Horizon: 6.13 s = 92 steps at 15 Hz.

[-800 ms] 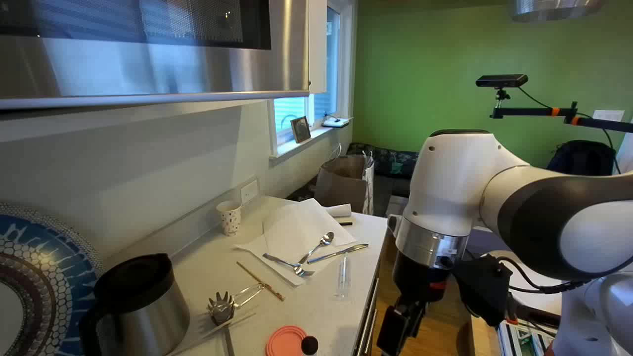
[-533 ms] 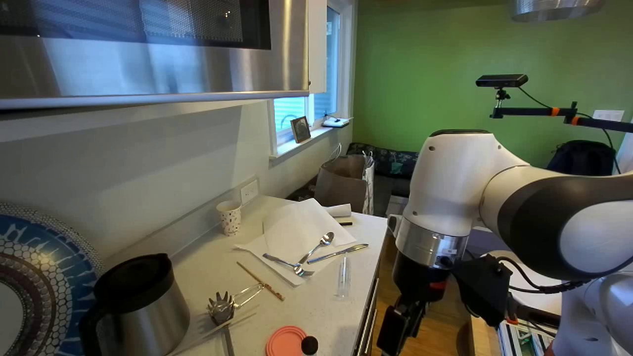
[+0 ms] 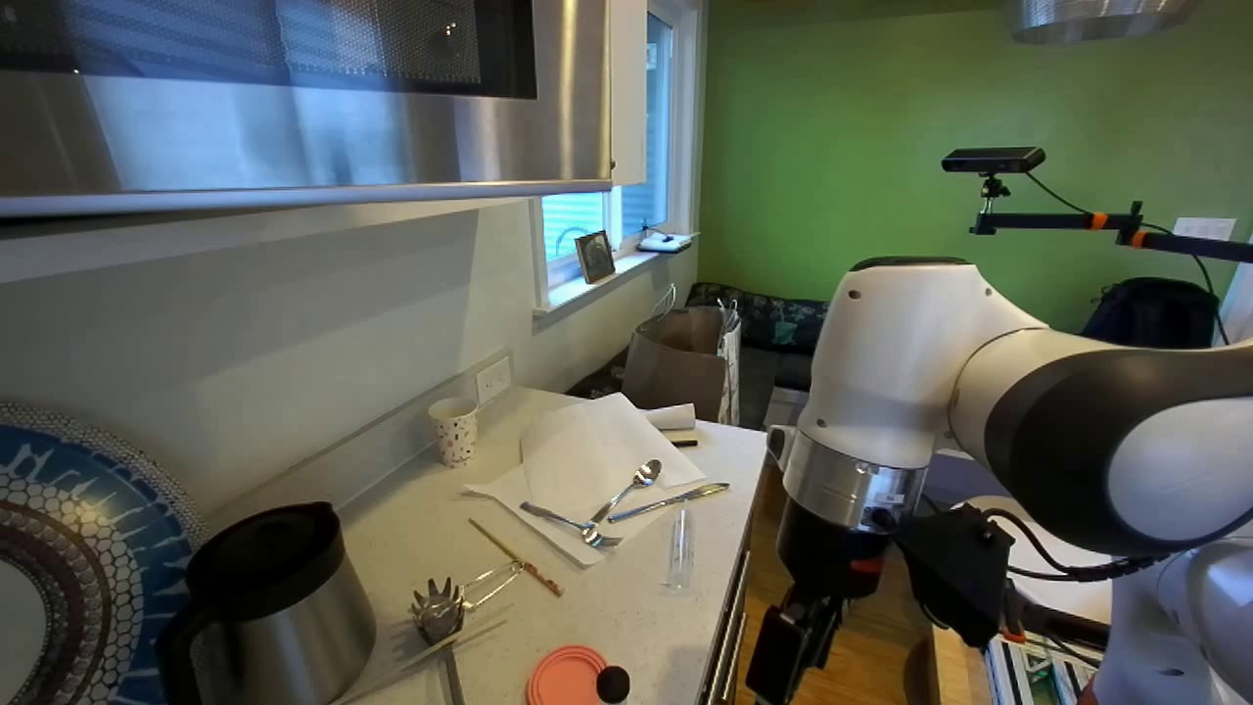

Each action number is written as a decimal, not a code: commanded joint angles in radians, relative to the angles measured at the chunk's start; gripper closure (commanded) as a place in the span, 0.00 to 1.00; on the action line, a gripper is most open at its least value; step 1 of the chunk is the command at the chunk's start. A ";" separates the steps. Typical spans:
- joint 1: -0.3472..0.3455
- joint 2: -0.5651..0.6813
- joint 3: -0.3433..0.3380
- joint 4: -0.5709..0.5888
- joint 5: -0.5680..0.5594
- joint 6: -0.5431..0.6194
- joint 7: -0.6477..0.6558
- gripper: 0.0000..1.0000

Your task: Shut the microwave door

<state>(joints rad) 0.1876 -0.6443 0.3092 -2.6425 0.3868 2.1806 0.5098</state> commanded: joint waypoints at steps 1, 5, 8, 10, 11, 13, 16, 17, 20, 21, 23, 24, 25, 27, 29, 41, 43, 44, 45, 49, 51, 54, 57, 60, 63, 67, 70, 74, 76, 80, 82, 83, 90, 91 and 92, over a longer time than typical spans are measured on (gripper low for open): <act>0.003 -0.002 0.004 0.016 -0.018 -0.004 0.000 0.00; 0.013 -0.029 0.046 0.090 -0.110 -0.021 -0.024 0.00; 0.034 -0.045 0.077 0.150 -0.175 -0.023 -0.056 0.00; 0.037 -0.062 0.102 0.192 -0.234 -0.019 -0.075 0.00; 0.035 -0.069 0.114 0.215 -0.266 -0.018 -0.083 0.00; 0.027 -0.081 0.137 0.260 -0.329 -0.009 -0.099 0.00; 0.019 -0.103 0.165 0.328 -0.421 0.008 -0.126 0.00; 0.017 -0.108 0.170 0.341 -0.448 0.023 -0.137 0.00; -0.007 -0.137 0.189 0.380 -0.541 0.087 -0.148 0.00; -0.009 -0.145 0.192 0.387 -0.565 0.114 -0.158 0.00; -0.020 -0.162 0.197 0.393 -0.610 0.181 -0.171 0.00; -0.029 -0.176 0.195 0.390 -0.629 0.214 -0.174 0.00; -0.036 -0.186 0.193 0.389 -0.643 0.240 -0.181 0.00; -0.025 -0.166 0.189 0.400 -0.605 0.219 -0.176 0.00; -0.031 -0.176 0.190 0.400 -0.610 0.226 -0.186 0.00; -0.256 -0.214 0.230 0.469 -0.682 0.479 -0.134 0.58; -0.310 -0.212 0.240 0.480 -0.678 0.524 -0.129 0.74; -0.337 -0.210 0.246 0.483 -0.677 0.546 -0.128 0.81; -0.359 -0.207 0.252 0.485 -0.673 0.566 -0.126 0.87; -0.468 -0.215 0.283 0.487 -0.667 0.610 -0.099 1.00; -0.514 -0.221 0.293 0.485 -0.663 0.615 -0.084 1.00; -0.560 -0.210 0.305 0.479 -0.661 0.660 -0.076 1.00; -0.591 -0.199 0.322 0.480 -0.653 0.701 -0.081 1.00; -0.628 -0.195 0.337 0.480 -0.650 0.722 -0.085 1.00; -0.661 -0.186 0.345 0.480 -0.646 0.736 -0.089 1.00; -0.691 -0.147 0.347 0.477 -0.647 0.794 -0.103 1.00; -0.705 -0.082 0.351 0.483 -0.644 0.885 -0.135 1.00; -0.746 0.004 0.367 0.501 -0.633 0.960 -0.175 1.00; -0.762 0.049 0.371 0.515 -0.627 0.983 -0.194 1.00; -0.758 0.149 0.366 0.554 -0.665 1.037 -0.202 1.00; -0.755 0.192 0.368 0.578 -0.668 1.057 -0.210 1.00; -0.750 0.213 0.368 0.591 -0.668 1.061 -0.215 1.00; -0.752 0.352 0.381 0.724 -0.669 1.046 -0.252 1.00; -0.751 0.366 0.382 0.741 -0.670 1.041 -0.257 1.00; -0.751 0.389 0.385 0.764 -0.671 1.039 -0.266 1.00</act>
<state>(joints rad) -0.5647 -0.3330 0.6800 -1.9562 -0.2661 3.2256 0.2724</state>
